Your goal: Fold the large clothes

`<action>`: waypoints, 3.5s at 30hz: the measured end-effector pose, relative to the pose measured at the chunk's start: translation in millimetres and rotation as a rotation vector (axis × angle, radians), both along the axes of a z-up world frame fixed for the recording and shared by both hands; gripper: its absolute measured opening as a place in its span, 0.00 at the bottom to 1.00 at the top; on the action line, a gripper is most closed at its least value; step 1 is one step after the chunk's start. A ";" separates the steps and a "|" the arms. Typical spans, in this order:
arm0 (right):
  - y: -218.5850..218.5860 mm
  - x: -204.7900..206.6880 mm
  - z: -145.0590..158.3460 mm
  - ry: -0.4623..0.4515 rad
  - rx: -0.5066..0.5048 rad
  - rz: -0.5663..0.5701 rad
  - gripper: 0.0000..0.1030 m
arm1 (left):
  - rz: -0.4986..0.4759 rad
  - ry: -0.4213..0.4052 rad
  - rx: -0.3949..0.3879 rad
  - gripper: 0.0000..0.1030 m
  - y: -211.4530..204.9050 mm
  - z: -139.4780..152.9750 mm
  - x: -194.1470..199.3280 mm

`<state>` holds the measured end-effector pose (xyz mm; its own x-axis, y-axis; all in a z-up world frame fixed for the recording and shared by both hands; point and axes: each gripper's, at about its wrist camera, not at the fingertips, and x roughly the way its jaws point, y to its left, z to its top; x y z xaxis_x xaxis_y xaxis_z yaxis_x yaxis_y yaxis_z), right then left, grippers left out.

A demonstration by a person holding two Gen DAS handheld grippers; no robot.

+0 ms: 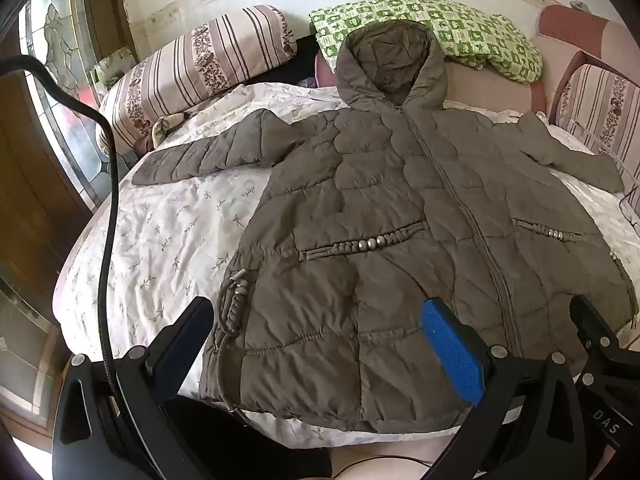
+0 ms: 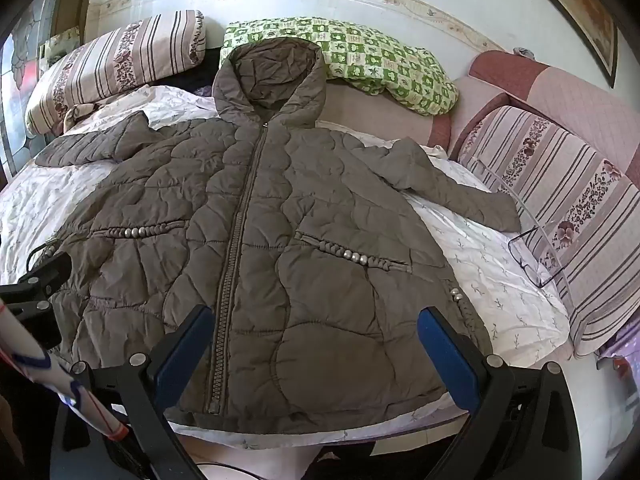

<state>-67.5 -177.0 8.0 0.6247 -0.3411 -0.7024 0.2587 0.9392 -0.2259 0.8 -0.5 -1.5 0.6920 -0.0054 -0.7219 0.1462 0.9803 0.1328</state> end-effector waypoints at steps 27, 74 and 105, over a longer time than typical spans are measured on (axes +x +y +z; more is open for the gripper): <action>1.4 -1.3 -6.4 -0.002 0.016 0.003 1.00 | 0.011 0.034 -0.031 1.00 5.8 -6.8 6.0; -45.8 12.6 4.7 -0.007 0.146 -0.015 1.00 | -0.018 -0.012 -0.047 1.00 -2.8 19.0 27.0; -535.5 151.1 -40.0 -0.057 0.678 -0.732 0.66 | -0.030 0.050 -0.162 1.00 -1.8 -15.1 182.6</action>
